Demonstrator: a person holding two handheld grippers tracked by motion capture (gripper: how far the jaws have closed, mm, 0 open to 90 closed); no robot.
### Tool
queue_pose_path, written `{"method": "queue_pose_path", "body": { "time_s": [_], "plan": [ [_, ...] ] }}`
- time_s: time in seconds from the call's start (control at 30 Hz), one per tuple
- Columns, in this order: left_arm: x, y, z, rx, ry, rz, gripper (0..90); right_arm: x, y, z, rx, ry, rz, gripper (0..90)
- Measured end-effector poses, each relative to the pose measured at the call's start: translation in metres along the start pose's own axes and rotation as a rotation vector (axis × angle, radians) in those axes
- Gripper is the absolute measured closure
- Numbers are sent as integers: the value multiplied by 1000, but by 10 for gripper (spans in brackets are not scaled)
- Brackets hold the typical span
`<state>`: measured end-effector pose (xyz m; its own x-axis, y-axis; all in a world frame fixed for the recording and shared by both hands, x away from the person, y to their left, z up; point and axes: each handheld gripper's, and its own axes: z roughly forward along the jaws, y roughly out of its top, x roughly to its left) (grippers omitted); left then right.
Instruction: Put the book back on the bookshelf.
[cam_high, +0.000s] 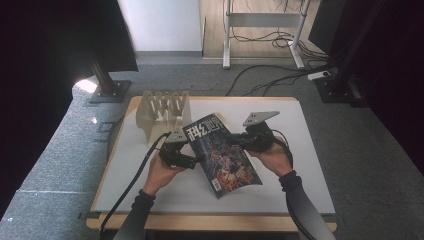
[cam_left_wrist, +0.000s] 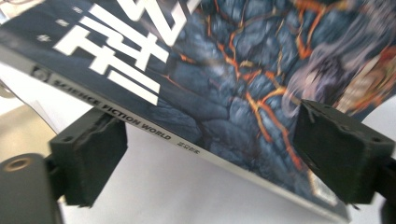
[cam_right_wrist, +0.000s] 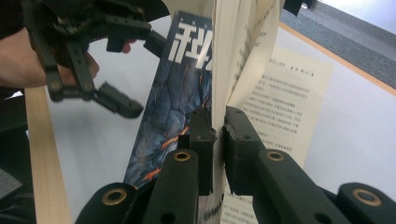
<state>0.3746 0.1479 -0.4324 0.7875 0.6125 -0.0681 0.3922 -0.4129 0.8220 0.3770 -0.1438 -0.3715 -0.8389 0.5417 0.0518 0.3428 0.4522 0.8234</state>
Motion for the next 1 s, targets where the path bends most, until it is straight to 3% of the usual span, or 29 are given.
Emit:
{"method": "queue_pose_path", "body": {
  "time_s": [0.17,0.33,0.47,0.5,0.57,0.7,0.83,1.0],
  "plan": [
    [1,8,-2,-14,-1,-7,171,-1,-2,-1,-4,-8,2,807],
    [3,8,4,14,-21,-15,337,-2,-4,-2,-15,-3,4,810],
    [3,10,0,13,17,-9,483,-2,-4,-3,-7,-14,-6,809],
    [4,11,-2,16,15,-8,555,-2,-4,-3,-6,-16,-6,809],
    [5,14,-4,16,-2,-6,591,-3,-4,-4,-4,-22,-6,810],
    [0,20,-10,18,10,30,613,-5,-6,-5,-4,-44,-4,809],
    [-4,29,-21,-23,17,49,679,-8,-7,-8,-13,-70,2,810],
    [-14,42,-36,-53,52,123,740,-10,-7,-13,-28,-90,7,815]
  ]
}}
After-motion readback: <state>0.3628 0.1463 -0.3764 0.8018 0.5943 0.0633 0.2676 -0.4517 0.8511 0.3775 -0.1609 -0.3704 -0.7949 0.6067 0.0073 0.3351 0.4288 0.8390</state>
